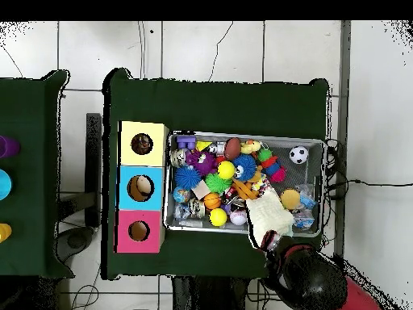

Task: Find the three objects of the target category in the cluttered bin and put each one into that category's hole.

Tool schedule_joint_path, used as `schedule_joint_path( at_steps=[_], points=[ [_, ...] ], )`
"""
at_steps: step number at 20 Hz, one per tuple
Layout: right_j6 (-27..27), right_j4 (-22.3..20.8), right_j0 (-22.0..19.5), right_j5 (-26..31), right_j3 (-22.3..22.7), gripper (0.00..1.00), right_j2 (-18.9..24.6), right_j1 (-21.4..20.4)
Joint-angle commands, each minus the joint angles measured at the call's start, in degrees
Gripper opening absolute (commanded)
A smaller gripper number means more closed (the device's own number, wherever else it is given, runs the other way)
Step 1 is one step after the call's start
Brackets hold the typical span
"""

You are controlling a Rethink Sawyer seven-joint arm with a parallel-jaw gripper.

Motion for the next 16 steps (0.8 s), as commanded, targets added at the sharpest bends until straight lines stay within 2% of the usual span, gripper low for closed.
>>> schedule_joint_path(
  at_steps=[1,5,9,15,16],
  points=[
    [6.49,2.57,0.22,3.58,-0.71,0.0,1.64,-0.56],
    [6.28,1.69,-0.56,-1.6,-0.16,0.0,2.67,3.34],
    [6.6,0.77,-0.1,-3.58,-1.69,0.0,2.52,6.51],
    [5.97,-1.96,1.03,-6.29,-3.61,0.0,1.45,9.04],
    [5.7,-2.0,0.84,-6.92,-3.46,1.0,1.61,9.36]
  ],
)
